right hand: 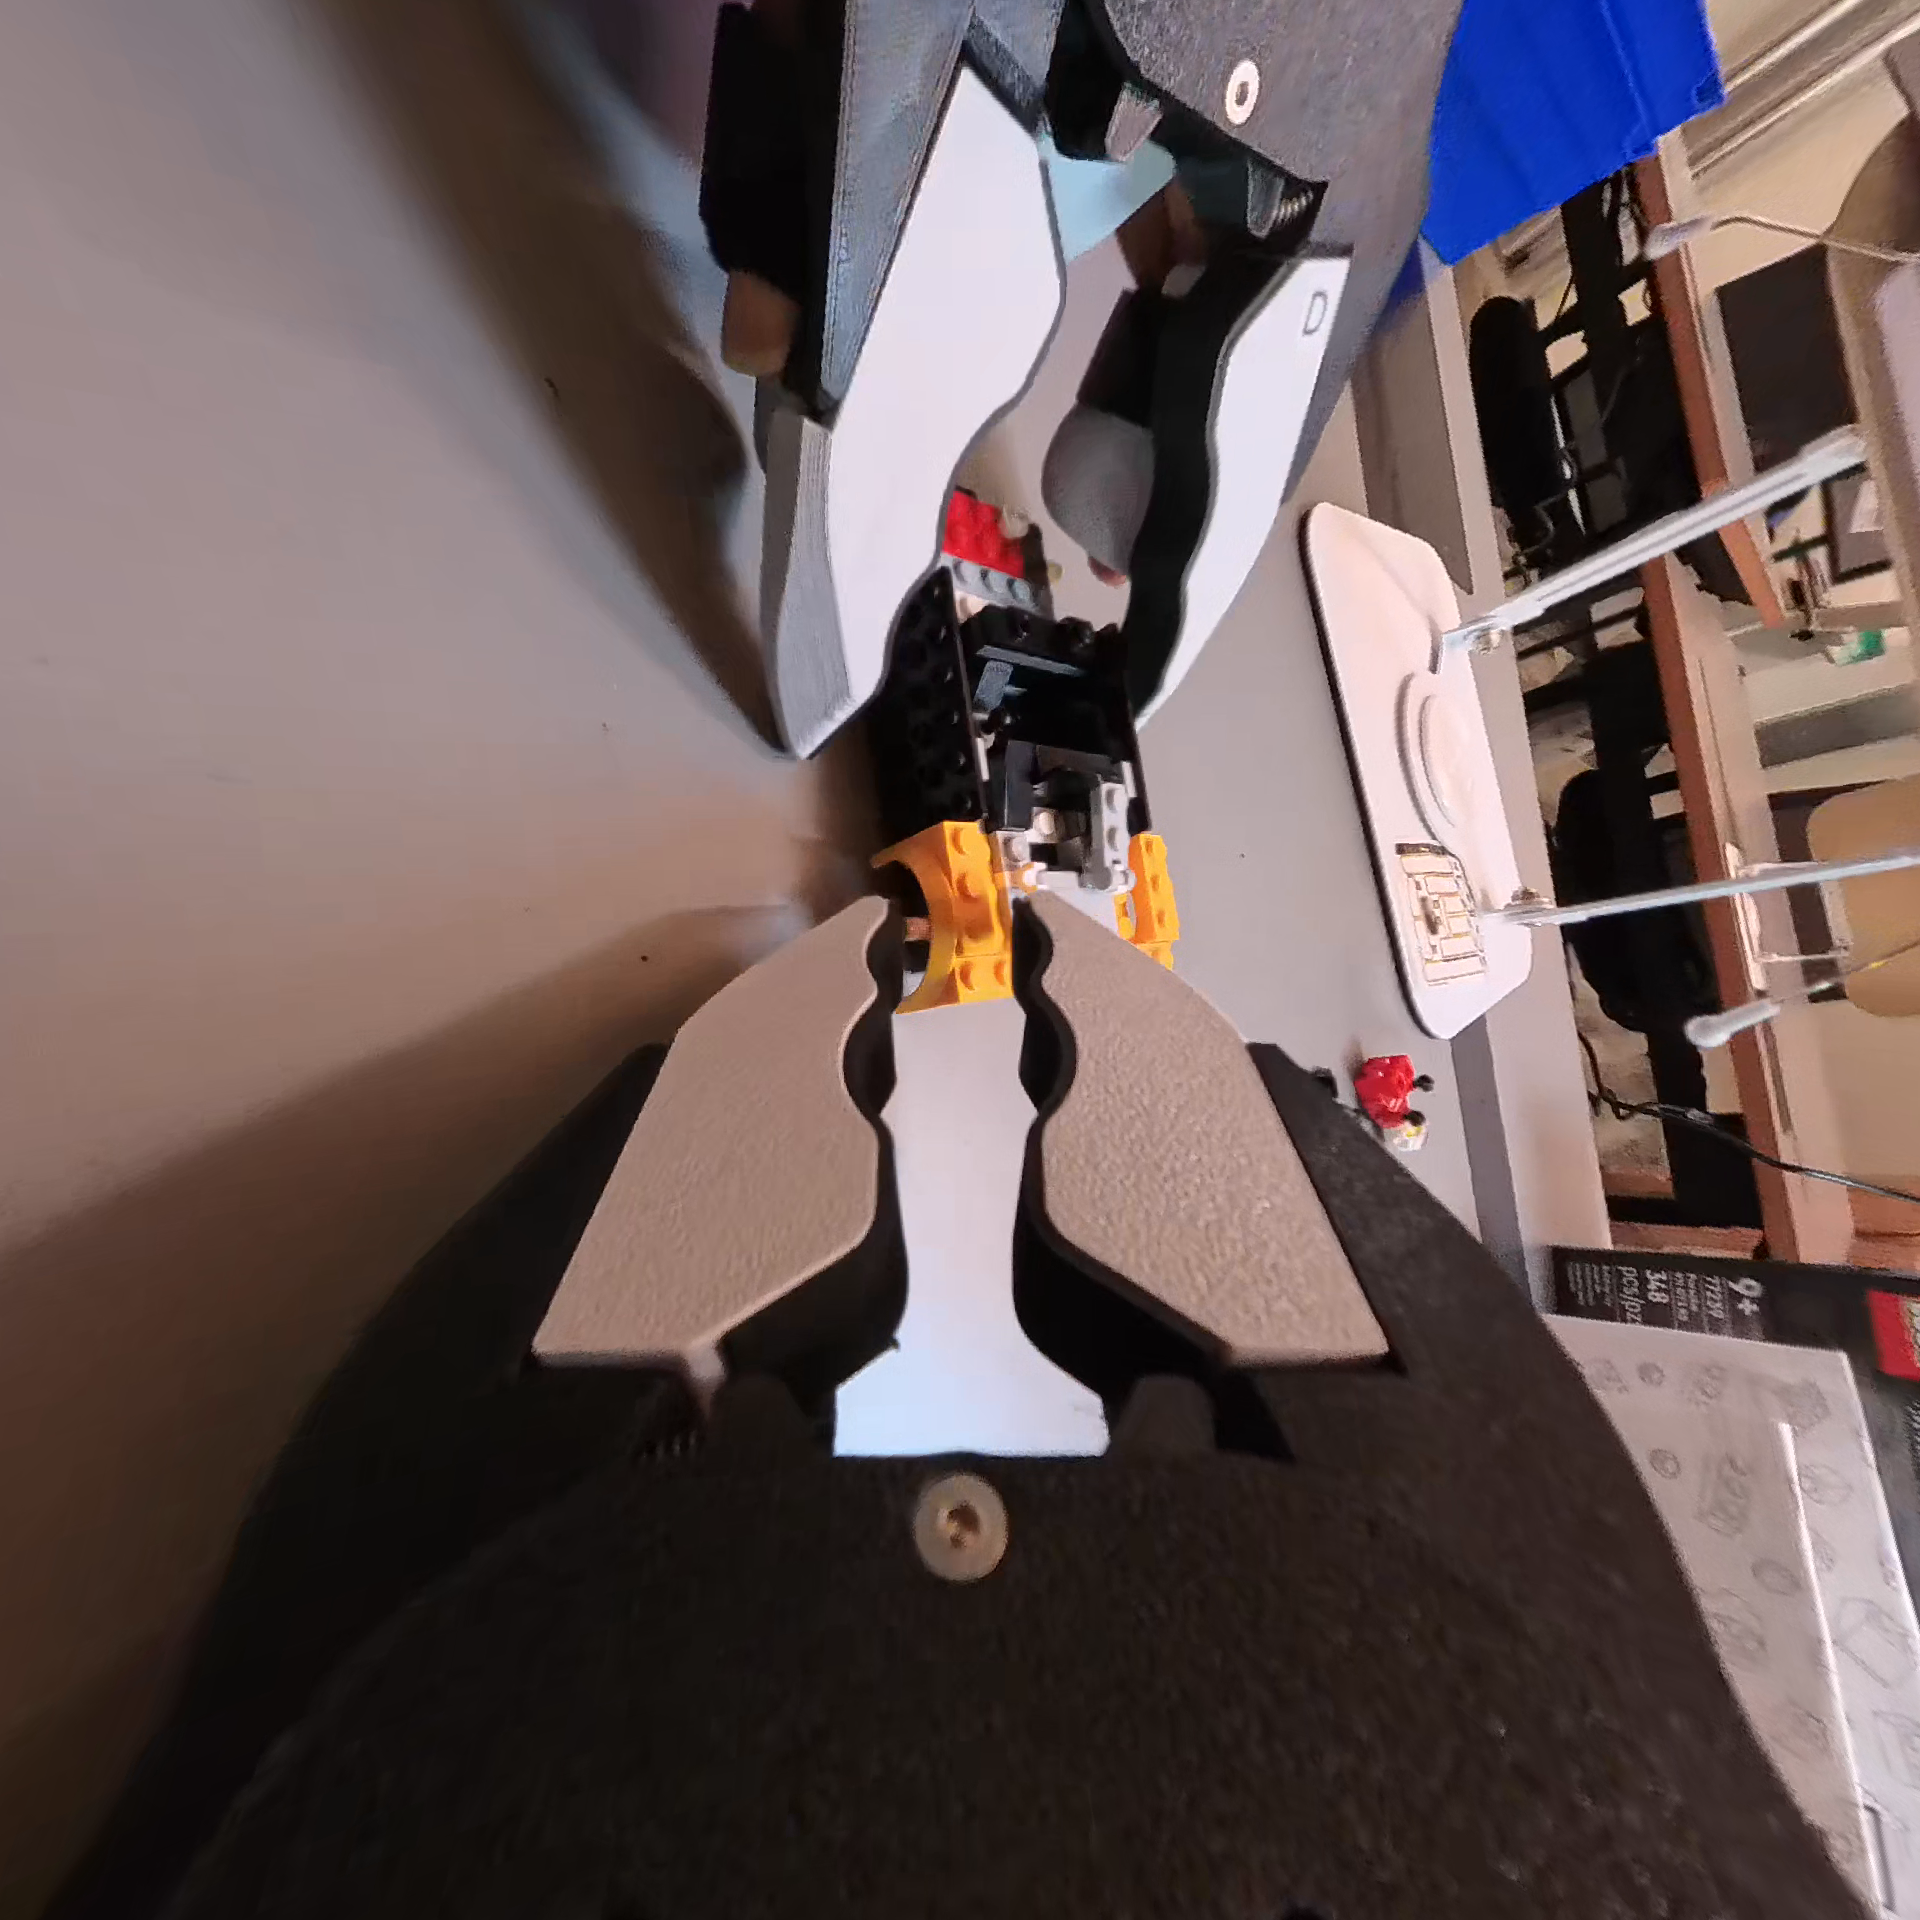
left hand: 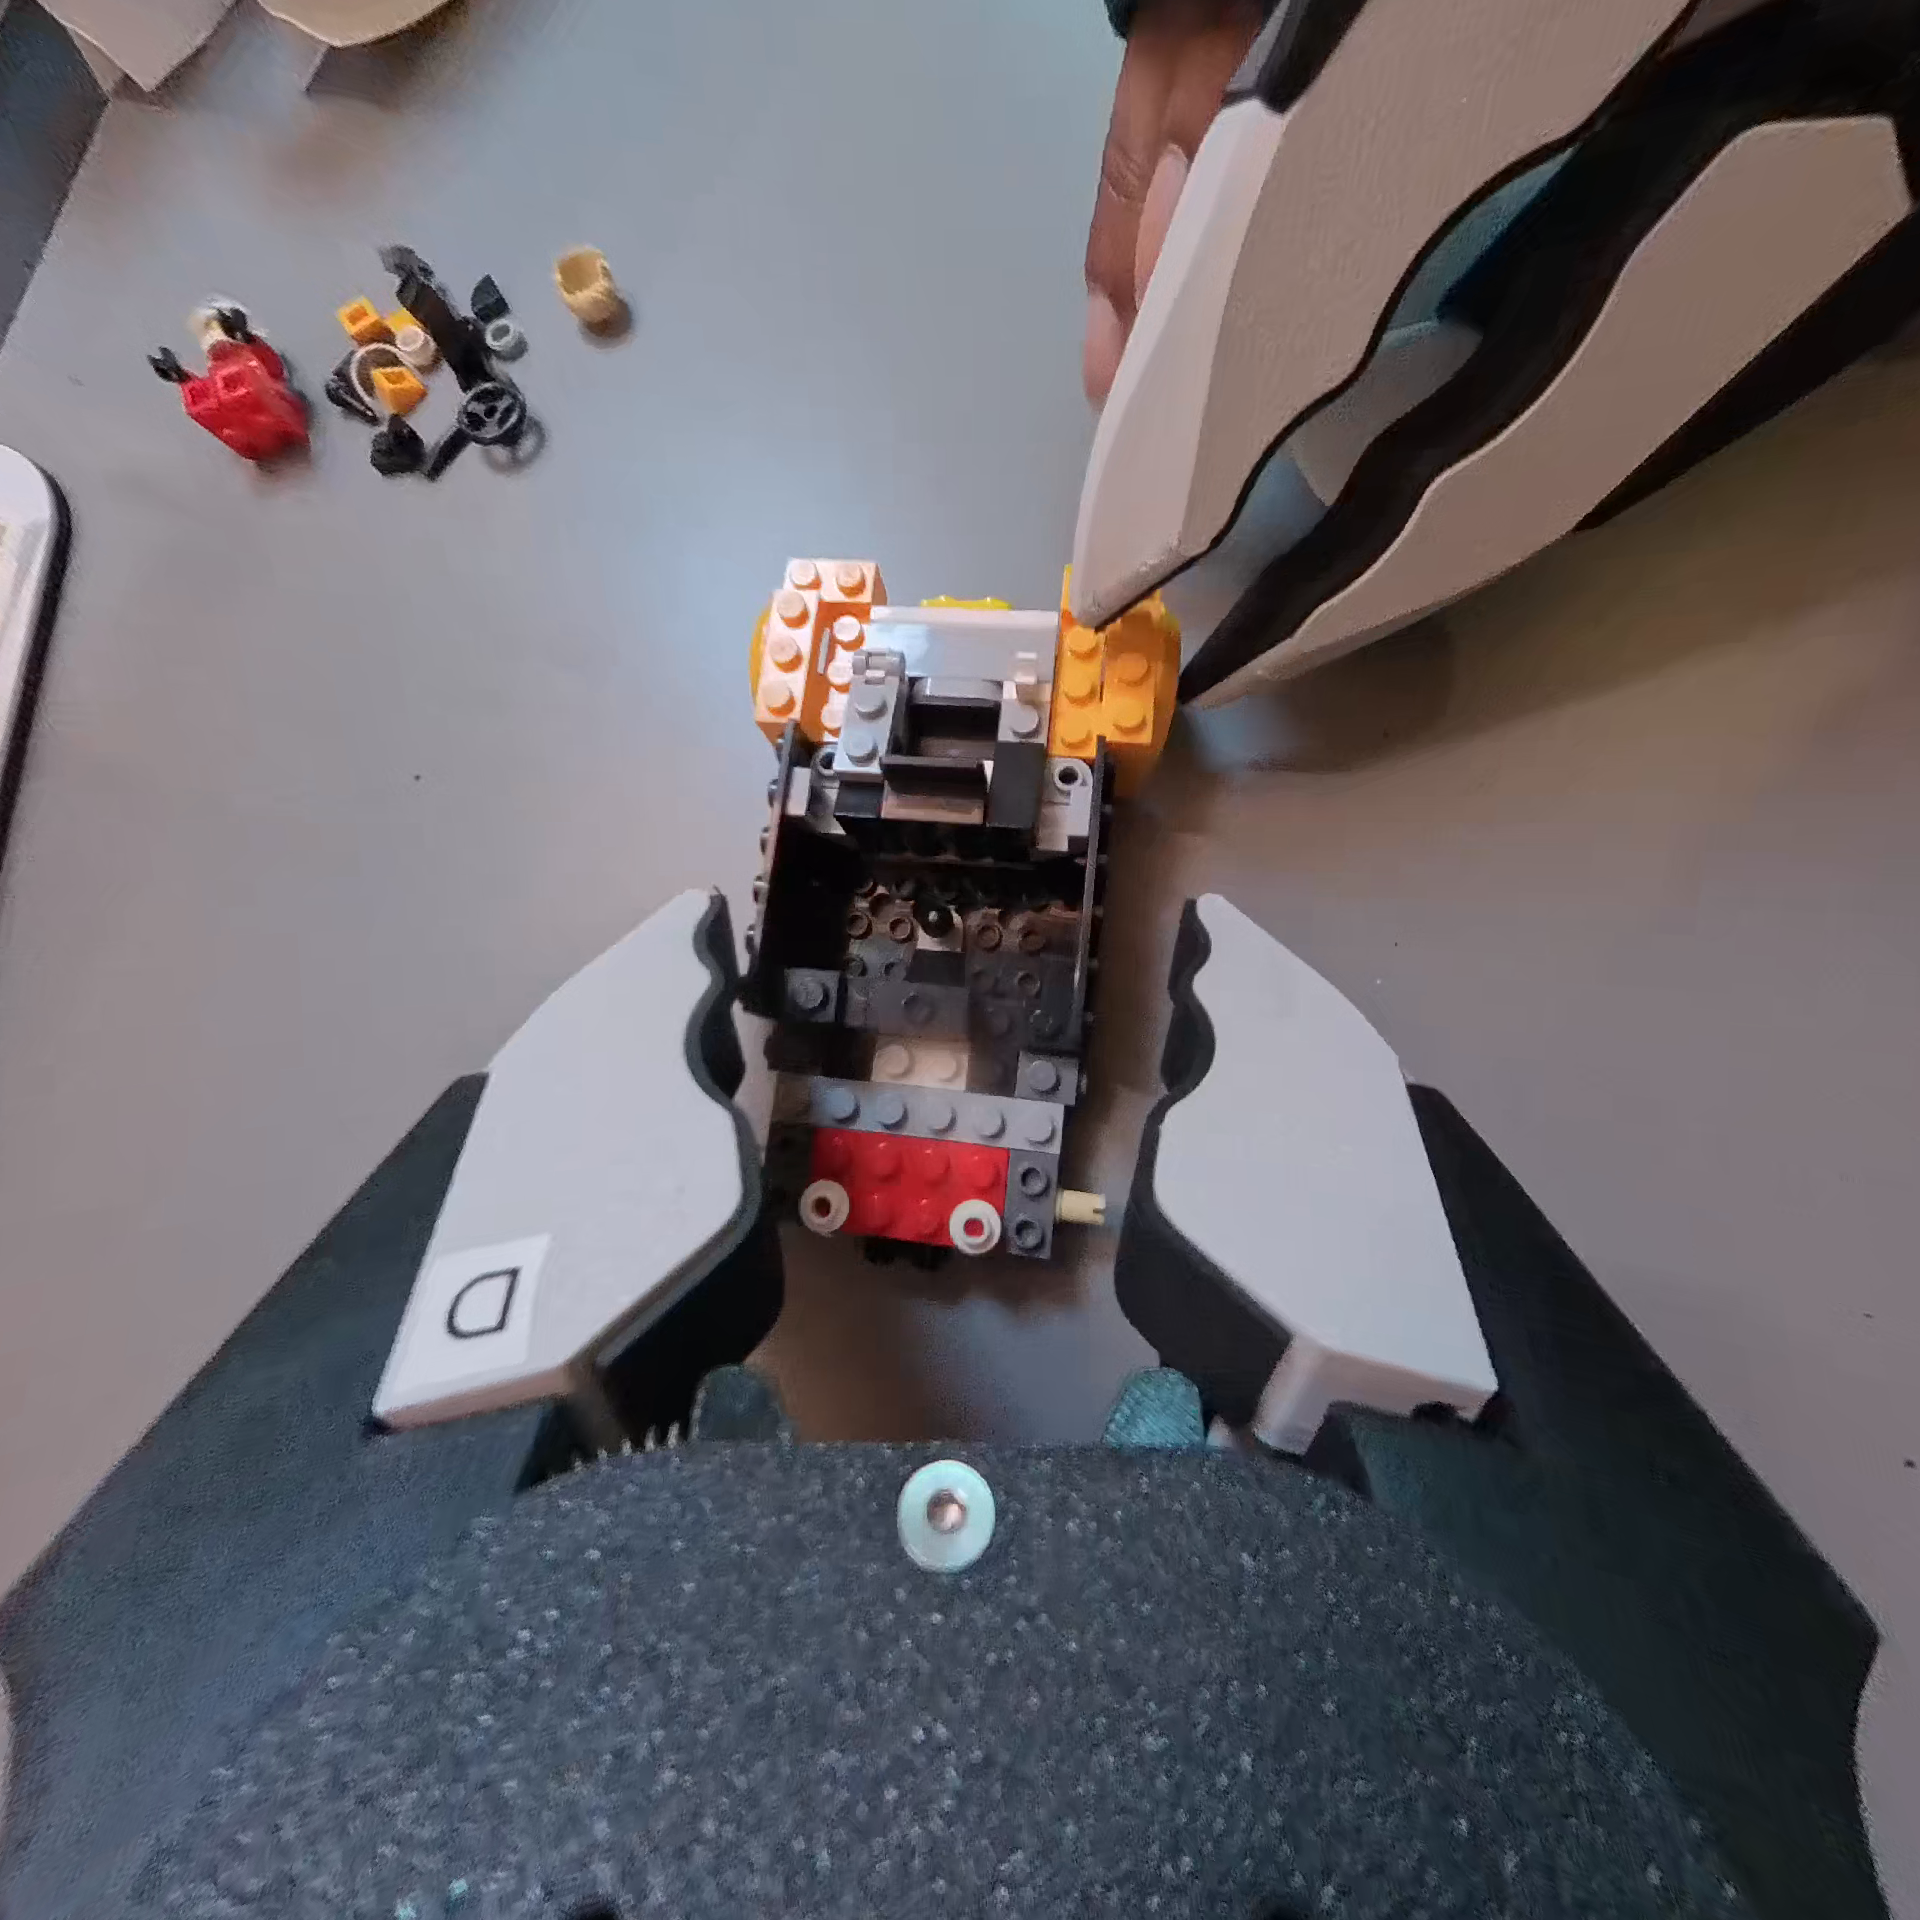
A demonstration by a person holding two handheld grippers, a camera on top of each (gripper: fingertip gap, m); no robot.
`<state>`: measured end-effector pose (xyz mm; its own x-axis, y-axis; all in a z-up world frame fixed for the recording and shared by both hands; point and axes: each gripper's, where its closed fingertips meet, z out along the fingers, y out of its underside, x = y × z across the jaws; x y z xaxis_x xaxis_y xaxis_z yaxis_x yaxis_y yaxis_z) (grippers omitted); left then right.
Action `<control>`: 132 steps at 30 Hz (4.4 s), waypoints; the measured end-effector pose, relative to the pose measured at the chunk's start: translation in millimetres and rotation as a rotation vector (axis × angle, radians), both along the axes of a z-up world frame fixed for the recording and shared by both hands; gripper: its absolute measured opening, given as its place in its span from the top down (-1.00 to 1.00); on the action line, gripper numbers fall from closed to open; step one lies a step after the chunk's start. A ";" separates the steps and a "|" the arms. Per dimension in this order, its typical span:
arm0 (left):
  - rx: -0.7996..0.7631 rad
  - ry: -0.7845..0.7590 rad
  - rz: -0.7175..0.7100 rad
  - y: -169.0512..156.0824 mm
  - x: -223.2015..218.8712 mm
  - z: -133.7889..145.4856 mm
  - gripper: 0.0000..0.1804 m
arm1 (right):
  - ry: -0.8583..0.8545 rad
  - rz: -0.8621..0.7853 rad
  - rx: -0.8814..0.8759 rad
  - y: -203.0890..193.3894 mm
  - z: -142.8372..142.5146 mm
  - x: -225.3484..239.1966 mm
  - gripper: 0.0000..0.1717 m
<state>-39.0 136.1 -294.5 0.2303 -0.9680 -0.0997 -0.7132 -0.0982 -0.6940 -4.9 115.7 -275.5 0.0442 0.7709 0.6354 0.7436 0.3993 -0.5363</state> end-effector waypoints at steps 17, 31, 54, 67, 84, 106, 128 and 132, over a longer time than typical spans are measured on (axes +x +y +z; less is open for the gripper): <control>-0.228 -0.051 0.054 -9.0 -1.0 5.7 0.29 | 0.189 -0.055 -0.305 -3.3 9.3 -4.7 0.84; -0.291 -0.062 0.056 -13.4 -2.7 4.0 0.28 | 0.417 -0.075 -0.578 -2.4 31.5 -2.6 0.88; -0.280 -0.700 -0.034 -55.7 29.8 136.8 0.78 | 0.782 0.056 -0.211 -24.4 130.0 -13.6 0.88; -0.197 -0.796 -0.035 -64.3 25.6 169.6 0.84 | 0.814 0.024 0.010 -30.5 150.8 -12.3 0.87; -0.016 -0.373 -0.140 -73.3 13.4 126.6 0.91 | 0.537 0.193 -0.178 -51.7 115.7 -17.6 0.80; -0.331 -0.465 -0.269 -96.7 14.0 125.1 0.93 | 0.496 0.279 -0.262 -71.8 113.6 -18.9 0.92; -0.408 -0.571 -0.277 -84.6 -5.8 129.5 0.97 | 0.305 0.325 -0.412 -86.1 68.5 -18.4 0.91; -0.481 -0.620 -0.290 -87.0 -5.6 134.5 0.97 | 0.244 0.333 -0.426 -92.4 52.9 -24.5 0.91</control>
<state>-44.6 49.1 -160.1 -0.1575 -0.9020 0.4020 -0.2584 -0.3553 -0.8983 -29.4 23.4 -222.6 -0.1383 0.9533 0.2686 0.4505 0.3020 -0.8401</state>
